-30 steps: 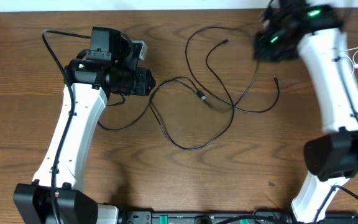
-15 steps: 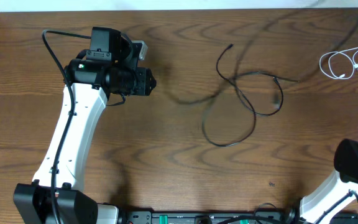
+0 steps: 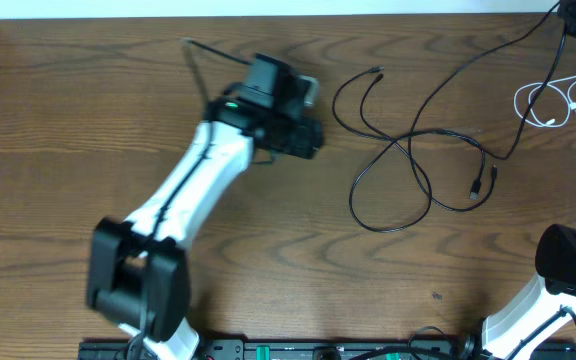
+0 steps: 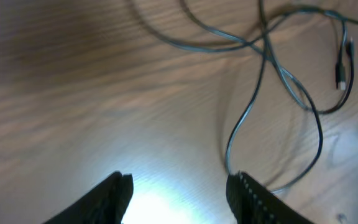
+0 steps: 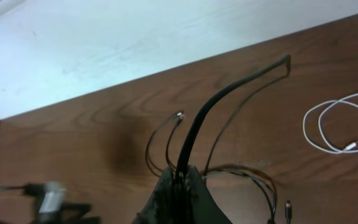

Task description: Untangle cables

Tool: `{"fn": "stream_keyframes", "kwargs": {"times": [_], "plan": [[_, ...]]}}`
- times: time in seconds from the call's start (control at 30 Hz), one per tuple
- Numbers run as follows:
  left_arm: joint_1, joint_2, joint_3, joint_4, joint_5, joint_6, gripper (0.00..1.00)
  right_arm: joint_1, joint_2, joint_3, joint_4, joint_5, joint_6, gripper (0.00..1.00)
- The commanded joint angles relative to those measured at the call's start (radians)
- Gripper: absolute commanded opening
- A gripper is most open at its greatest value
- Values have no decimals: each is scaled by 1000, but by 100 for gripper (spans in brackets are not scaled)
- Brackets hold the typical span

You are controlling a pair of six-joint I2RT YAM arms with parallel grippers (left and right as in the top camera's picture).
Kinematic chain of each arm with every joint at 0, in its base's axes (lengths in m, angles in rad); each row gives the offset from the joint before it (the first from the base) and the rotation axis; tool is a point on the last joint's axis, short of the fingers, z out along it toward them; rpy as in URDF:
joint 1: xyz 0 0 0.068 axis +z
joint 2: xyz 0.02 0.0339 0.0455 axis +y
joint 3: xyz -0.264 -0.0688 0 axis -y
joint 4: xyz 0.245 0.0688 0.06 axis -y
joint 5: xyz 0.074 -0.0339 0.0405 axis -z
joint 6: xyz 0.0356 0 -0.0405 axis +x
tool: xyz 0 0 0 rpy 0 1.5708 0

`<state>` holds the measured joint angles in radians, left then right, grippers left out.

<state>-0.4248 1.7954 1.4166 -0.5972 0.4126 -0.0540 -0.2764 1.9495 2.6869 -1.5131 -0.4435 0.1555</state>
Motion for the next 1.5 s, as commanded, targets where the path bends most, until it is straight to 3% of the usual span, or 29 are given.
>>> {"fn": "stream_keyframes", "kwargs": {"times": [0.0,0.47,1.1,1.17,1.3,1.4,1.47], "plan": [[-70,70,-10,67,-3,-7,57,16,0,-4,-6,-19,-30,1],[-222,280,-10,286,-6,19,67,16,0,-4,-26,-15,-50,1],[-270,350,-10,338,-41,19,65,16,0,-5,-33,-11,-61,1],[-274,353,-10,338,-47,18,55,16,0,-5,-33,-11,-64,1],[-269,350,-10,334,-66,18,20,16,0,-5,-36,-3,-68,1],[-253,332,-8,319,-67,19,8,16,0,-5,-38,8,-68,1],[-225,301,-2,280,-78,18,8,16,0,-5,-40,16,-67,1]]}}
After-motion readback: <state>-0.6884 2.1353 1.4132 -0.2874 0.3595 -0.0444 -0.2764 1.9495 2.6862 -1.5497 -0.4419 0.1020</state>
